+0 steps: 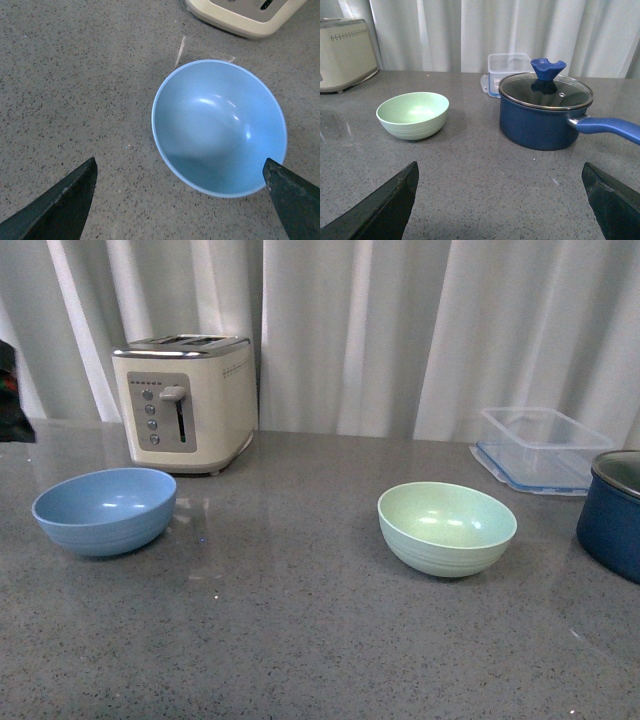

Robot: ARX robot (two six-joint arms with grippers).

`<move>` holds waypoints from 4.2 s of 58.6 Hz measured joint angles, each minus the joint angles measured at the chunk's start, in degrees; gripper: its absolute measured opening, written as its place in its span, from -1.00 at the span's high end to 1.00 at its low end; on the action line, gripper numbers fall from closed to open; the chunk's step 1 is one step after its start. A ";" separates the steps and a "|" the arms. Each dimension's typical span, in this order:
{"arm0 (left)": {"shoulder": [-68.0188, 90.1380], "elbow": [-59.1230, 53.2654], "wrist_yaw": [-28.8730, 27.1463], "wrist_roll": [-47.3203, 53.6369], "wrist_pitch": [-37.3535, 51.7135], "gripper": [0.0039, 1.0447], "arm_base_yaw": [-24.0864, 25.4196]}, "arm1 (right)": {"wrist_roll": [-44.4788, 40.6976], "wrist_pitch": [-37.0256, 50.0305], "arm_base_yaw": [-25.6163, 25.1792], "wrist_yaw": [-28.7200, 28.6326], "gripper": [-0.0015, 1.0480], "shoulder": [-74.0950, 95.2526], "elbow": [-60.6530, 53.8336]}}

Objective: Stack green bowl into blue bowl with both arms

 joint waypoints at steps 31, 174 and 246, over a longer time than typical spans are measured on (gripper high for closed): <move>19.76 18.73 -2.29 -3.63 -7.89 -0.88 -0.79 | 0.00 0.00 0.00 0.02 -0.81 0.00 0.00; -3.13 9.90 -0.15 3.63 10.75 -0.87 -16.11 | 0.00 0.00 0.00 0.02 -0.81 0.00 0.00; -47.69 -60.57 2.95 12.41 45.03 0.93 -4.04 | 0.00 0.00 0.00 0.00 -0.81 0.00 0.00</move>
